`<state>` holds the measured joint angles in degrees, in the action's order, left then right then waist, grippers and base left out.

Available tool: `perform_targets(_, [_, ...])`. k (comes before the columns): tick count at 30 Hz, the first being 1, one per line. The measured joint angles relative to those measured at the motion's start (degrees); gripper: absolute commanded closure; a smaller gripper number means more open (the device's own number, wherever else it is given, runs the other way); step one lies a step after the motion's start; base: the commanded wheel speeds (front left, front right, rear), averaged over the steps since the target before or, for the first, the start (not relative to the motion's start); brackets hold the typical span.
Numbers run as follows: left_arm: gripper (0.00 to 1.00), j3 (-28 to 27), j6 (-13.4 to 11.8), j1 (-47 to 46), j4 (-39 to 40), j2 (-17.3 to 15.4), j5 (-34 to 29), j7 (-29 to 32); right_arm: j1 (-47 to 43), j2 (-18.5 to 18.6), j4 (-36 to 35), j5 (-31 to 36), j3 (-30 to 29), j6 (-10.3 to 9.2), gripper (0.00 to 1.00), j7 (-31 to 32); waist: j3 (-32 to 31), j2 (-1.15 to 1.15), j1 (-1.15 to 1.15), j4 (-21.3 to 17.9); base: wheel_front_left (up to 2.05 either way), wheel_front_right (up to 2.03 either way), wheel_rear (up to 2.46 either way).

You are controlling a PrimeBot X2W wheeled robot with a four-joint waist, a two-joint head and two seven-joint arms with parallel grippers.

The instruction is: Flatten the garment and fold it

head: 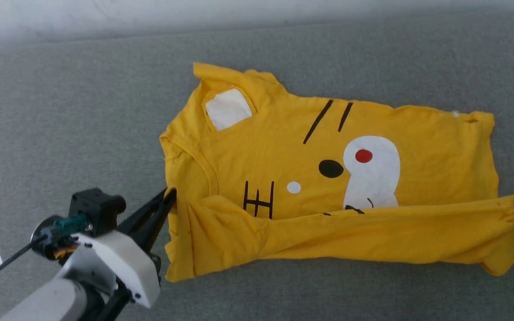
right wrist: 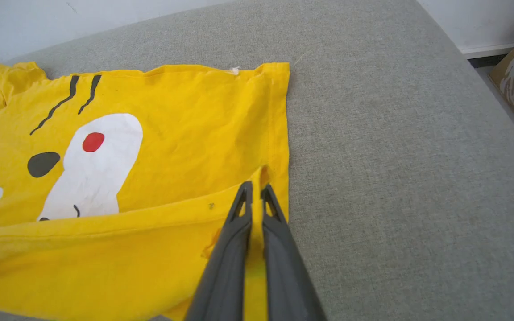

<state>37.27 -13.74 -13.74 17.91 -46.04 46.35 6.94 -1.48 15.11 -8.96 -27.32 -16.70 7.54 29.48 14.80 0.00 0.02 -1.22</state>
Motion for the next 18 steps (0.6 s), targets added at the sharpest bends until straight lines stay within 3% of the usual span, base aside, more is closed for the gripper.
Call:
perform_targets(8, [1.00, 1.34, 3.55, -5.06, -8.76, 4.38, -1.56, -2.47, 4.61, 0.69, 7.05, 1.12, 2.88, 0.00, 1.00, -1.55, 5.44, 0.00, 0.00, -1.24, 0.00, 0.00, 0.00])
perform_targets(16, [1.00, 2.60, 4.60, -7.72, -17.39, 7.76, -4.20, -5.65, 6.47, 1.52, 11.36, 0.54, 4.28, 0.00, 1.00, -3.91, 9.21, 0.00, -0.01, -0.98, 0.00, 0.00, 0.00])
perform_targets(18, [1.00, 2.74, 4.74, -8.18, -18.36, 8.18, -4.21, -5.99, 6.99, 1.97, 11.80, 0.32, 4.31, 0.00, 0.88, -4.26, 9.54, 0.00, -0.02, -0.61, 0.00, 0.00, 0.00])
